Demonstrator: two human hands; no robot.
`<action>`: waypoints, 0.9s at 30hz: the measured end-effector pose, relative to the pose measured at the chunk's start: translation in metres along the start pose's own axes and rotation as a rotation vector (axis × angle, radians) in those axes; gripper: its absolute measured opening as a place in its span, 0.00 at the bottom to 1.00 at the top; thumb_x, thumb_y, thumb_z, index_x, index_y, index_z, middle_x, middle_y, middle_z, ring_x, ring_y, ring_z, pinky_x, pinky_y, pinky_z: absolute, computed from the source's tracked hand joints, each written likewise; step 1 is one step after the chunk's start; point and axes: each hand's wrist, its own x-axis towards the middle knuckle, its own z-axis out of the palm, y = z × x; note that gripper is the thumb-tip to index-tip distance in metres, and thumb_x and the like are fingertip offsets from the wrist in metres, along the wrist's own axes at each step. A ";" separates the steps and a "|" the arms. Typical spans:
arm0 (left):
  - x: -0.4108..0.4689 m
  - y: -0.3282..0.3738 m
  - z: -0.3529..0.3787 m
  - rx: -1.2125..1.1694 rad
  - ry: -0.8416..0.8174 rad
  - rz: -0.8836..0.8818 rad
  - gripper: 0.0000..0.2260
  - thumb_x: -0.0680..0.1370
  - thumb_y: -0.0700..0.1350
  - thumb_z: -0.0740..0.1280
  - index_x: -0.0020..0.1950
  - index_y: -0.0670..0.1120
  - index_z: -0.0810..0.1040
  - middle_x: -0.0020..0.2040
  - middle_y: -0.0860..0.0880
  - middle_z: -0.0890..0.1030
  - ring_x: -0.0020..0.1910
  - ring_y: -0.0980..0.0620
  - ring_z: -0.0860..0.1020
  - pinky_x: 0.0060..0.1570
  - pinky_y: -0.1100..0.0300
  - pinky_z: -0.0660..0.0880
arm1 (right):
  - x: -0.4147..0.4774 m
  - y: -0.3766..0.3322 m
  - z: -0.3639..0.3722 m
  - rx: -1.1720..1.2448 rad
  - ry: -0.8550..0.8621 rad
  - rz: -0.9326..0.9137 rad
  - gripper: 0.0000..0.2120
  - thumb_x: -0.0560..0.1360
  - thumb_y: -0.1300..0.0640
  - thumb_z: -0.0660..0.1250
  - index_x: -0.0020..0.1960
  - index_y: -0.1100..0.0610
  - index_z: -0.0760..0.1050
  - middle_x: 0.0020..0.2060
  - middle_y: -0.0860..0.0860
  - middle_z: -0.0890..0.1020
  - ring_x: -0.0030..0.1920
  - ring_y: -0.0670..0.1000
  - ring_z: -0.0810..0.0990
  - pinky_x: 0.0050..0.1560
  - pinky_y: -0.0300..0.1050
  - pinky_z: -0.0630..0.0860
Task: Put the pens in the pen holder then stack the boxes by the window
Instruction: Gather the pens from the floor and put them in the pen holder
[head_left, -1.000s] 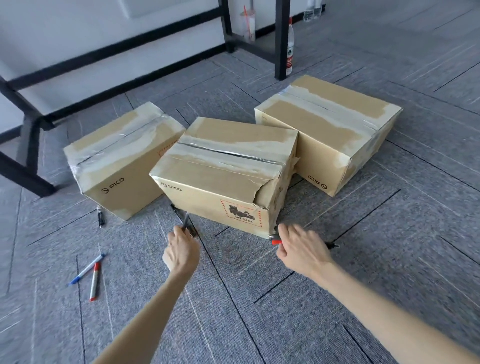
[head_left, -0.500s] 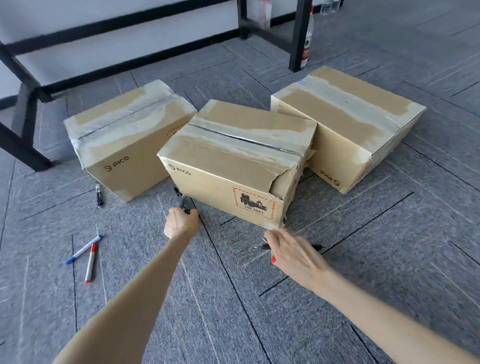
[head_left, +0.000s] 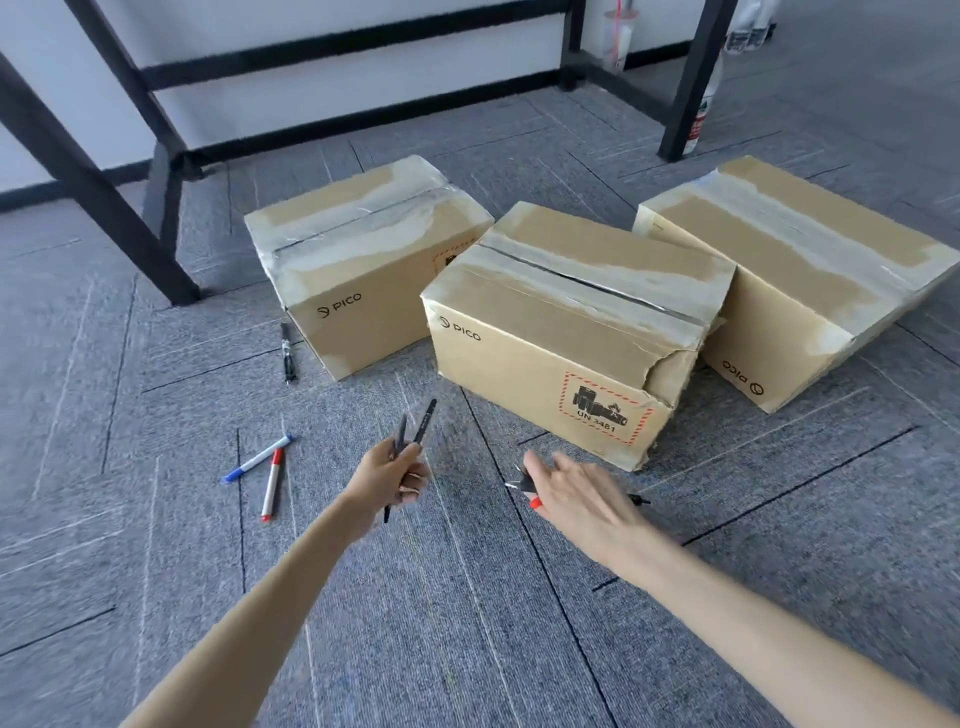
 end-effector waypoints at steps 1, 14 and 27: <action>-0.009 0.000 -0.010 -0.104 -0.042 -0.002 0.08 0.82 0.40 0.59 0.57 0.38 0.73 0.39 0.43 0.81 0.30 0.53 0.79 0.28 0.65 0.77 | 0.006 -0.008 -0.004 0.003 0.005 0.001 0.22 0.81 0.57 0.58 0.72 0.62 0.56 0.50 0.60 0.79 0.40 0.52 0.74 0.42 0.42 0.77; -0.061 -0.021 -0.130 -0.110 0.040 0.065 0.05 0.80 0.36 0.59 0.55 0.41 0.67 0.34 0.50 0.69 0.27 0.57 0.68 0.29 0.63 0.76 | 0.080 -0.098 -0.009 0.337 -0.108 0.056 0.15 0.83 0.55 0.54 0.66 0.59 0.58 0.36 0.50 0.73 0.29 0.47 0.74 0.24 0.37 0.70; -0.011 -0.048 -0.168 0.632 0.653 -0.023 0.20 0.72 0.57 0.72 0.53 0.45 0.70 0.42 0.47 0.80 0.30 0.54 0.73 0.27 0.62 0.68 | 0.127 -0.133 0.009 0.635 -0.032 0.244 0.09 0.80 0.53 0.61 0.55 0.58 0.68 0.37 0.49 0.73 0.28 0.44 0.69 0.25 0.33 0.65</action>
